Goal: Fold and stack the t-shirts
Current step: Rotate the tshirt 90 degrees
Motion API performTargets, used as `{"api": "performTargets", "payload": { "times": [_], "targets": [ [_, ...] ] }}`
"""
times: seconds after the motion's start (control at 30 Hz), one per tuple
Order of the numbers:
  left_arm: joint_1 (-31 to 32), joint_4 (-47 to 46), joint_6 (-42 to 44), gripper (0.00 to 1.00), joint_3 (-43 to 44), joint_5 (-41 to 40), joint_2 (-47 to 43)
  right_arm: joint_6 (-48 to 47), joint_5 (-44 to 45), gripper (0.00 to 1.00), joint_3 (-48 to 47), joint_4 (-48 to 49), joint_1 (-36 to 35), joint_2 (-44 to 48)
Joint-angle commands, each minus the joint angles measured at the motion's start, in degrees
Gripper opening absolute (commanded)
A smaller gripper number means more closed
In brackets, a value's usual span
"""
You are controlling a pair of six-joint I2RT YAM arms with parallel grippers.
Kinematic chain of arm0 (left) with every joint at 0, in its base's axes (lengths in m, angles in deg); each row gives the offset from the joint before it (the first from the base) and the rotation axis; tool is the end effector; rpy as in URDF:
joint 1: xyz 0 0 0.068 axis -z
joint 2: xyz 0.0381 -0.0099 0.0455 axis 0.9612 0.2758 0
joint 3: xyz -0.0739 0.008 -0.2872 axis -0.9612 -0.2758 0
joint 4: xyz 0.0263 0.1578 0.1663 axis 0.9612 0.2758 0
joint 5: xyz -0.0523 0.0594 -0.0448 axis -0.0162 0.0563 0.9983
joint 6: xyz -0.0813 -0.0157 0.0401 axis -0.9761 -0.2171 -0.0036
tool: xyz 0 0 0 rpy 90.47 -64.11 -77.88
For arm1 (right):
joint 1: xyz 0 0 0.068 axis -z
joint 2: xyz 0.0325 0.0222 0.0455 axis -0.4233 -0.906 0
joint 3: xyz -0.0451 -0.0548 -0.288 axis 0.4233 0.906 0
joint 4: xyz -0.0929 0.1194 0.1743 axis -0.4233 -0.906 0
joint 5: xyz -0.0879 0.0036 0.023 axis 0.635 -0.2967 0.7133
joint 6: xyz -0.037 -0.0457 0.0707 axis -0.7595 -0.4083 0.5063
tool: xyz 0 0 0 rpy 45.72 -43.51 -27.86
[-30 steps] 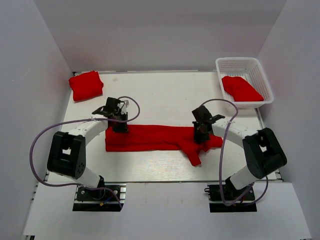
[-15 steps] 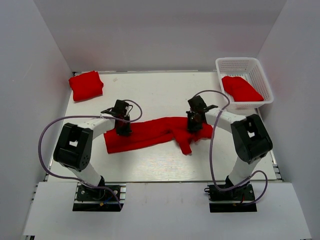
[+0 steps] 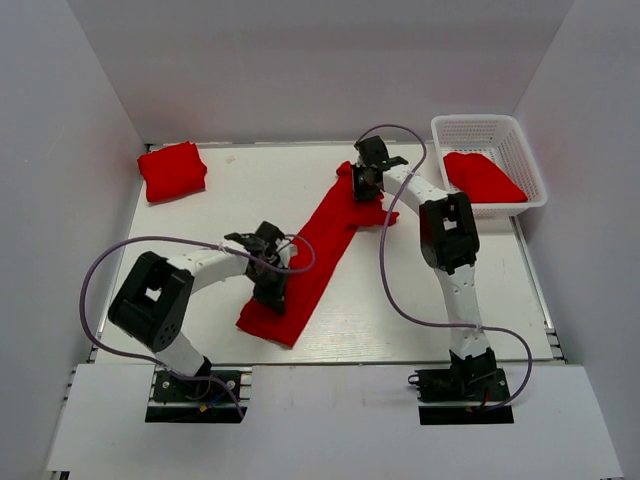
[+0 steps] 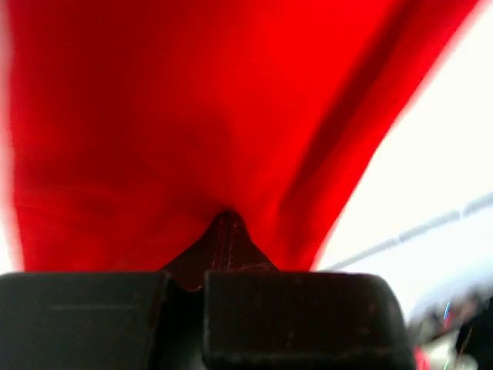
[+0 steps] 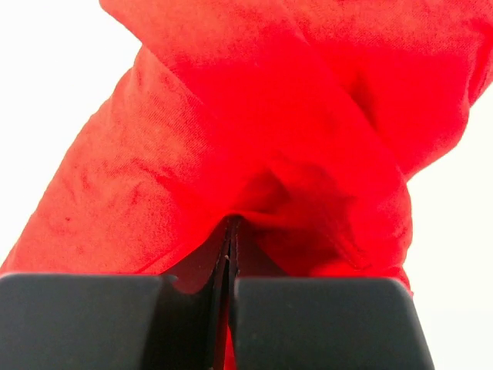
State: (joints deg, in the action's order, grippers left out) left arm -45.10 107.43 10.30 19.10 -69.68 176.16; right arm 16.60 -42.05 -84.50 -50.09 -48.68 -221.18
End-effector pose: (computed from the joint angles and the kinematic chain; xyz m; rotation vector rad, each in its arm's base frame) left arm 0.2075 -0.1419 0.1538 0.3020 3.0628 -0.5133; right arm 0.4943 0.2137 0.1621 -0.2005 2.4731 0.2449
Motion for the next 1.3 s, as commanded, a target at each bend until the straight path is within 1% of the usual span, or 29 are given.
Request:
{"api": "performTargets", "payload": {
  "times": [0.0,0.03,0.07,0.1,0.17,0.2,0.27,0.3,0.33,0.4,0.43,0.47,0.53,0.57,0.6,0.63,0.67,0.7,0.73,0.77,0.8,0.83,0.87,0.9,0.93,0.97,1.0,1.13,1.27],
  "targets": [
    [6.0,-0.4,2.8,0.00,0.3,11.0,-2.5,-2.8,-0.7,0.00,-5.3,-1.9,-0.4,-4.0],
    [7.5,-1.0,2.8,0.00,1.0,11.0,-2.5,-1.9,-5.5,0.00,-5.5,-0.2,-0.4,-4.0],
    [10.0,-2.1,3.4,0.00,2.8,11.5,-1.3,-1.7,-6.6,0.00,-5.3,1.8,-1.0,-4.1],
    [11.1,-2.8,3.4,0.00,3.9,11.5,1.0,-1.0,-7.7,0.00,-5.9,2.7,-1.4,-4.6],
    [12.8,-3.3,4.7,0.00,7.7,11.5,3.7,-1.0,-8.5,0.00,-6.8,2.7,-2.6,-5.1],
    [14.0,-2.3,4.7,0.00,9.3,9.6,5.1,-0.9,-8.2,0.00,-7.6,3.0,-2.9,-5.1],
    [14.0,-1.5,4.7,0.00,12.1,6.7,6.9,-0.6,-7.1,0.00,-8.7,2.6,-2.9,-3.9],
    [14.0,-1.0,4.2,0.00,12.7,5.4,6.3,-0.9,-6.4,0.00,-9.6,1.6,-2.7,-3.0],
    [14.0,-1.0,3.7,0.00,13.8,4.4,3.9,-1.0,-5.0,0.00,-9.5,1.7,-2.6,0.6],
    [12.7,-1.0,1.7,0.00,15.3,4.3,1.2,-2.2,-3.6,0.00,-9.0,1.9,-2.1,3.8],
    [12.7,-1.0,1.7,0.00,16.4,3.6,-0.1,-3.3,-3.3,0.01,-9.0,1.7,-1.9,8.3],
    [12.7,0.2,1.0,0.00,19.8,1.5,-1.0,-4.2,-2.1,0.05,-9.0,1.5,-1.9,10.0],
    [12.2,2.8,1.0,0.00,23.2,1.5,-3.1,-4.6,-2.0,0.14,-9.0,0.7,-1.8,14.3],
    [12.2,3.6,1.0,0.00,25.8,0.0,-3.8,-5.2,-2.0,0.21,-8.6,0.6,-1.6,16.6],
    [12.2,4.3,1.0,0.02,26.4,-0.8,-4.6,-5.3,-2.0,0.23,-8.5,0.1,-1.7,18.5],
    [11.2,5.6,0.4,0.04,26.4,-1.8,-6.1,-5.2,-2.0,0.23,-8.2,-1.4,-1.6,19.3],
    [11.2,6.3,0.4,0.04,26.4,-5.0,-6.7,-4.8,-0.3,0.23,-7.7,-2.0,-1.8,20.5],
    [10.3,7.0,0.4,0.04,26.4,-6.8,-6.7,-4.6,0.1,0.19,-4.6,-2.3,-1.8,21.7],
    [9.8,8.2,0.4,0.04,25.7,-8.9,-6.7,-3.7,0.6,0.14,-3.0,-2.0,-2.0,22.6],
    [8.6,9.7,1.3,0.04,23.9,-12.4,-7.2,-2.5,0.9,0.01,2.8,-1.7,-2.0,24.6],
    [8.6,9.7,1.3,0.04,22.7,-14.4,-7.2,-1.8,0.3,0.00,5.2,-1.0,-1.9,25.2],
    [7.7,9.7,2.0,0.04,19.3,-16.0,-7.7,-0.7,0.3,0.00,7.5,2.1,-2.1,25.8],
    [6.8,8.3,2.0,0.00,17.3,-18.7,-7.7,0.6,0.2,0.00,9.6,3.5,-2.1,26.8],
    [6.3,7.3,2.0,0.00,15.4,-19.4,-8.6,1.2,-0.6,0.00,16.1,4.8,-2.0,27.8],
    [6.3,5.9,2.0,0.00,11.4,-19.9,-9.6,2.2,-1.1,0.00,17.4,8.4,-2.1,27.8],
    [5.6,3.4,2.0,0.00,9.8,-20.4,-9.7,3.3,-1.2,0.00,19.5,9.1,-2.2,27.4],
    [5.6,2.5,2.0,0.00,8.5,-20.4,-10.2,3.7,-3.5,0.00,19.8,10.0,-2.3,26.4],
    [5.0,-1.9,0.3,0.00,2.6,-20.4,-10.2,4.8,-5.2,0.00,19.1,11.6,-2.8,21.6],
    [4.5,-4.0,-1.1,0.00,0.2,-19.0,-10.2,4.8,-6.2,0.00,15.6,12.2,-3.6,17.3]
  ]
}}
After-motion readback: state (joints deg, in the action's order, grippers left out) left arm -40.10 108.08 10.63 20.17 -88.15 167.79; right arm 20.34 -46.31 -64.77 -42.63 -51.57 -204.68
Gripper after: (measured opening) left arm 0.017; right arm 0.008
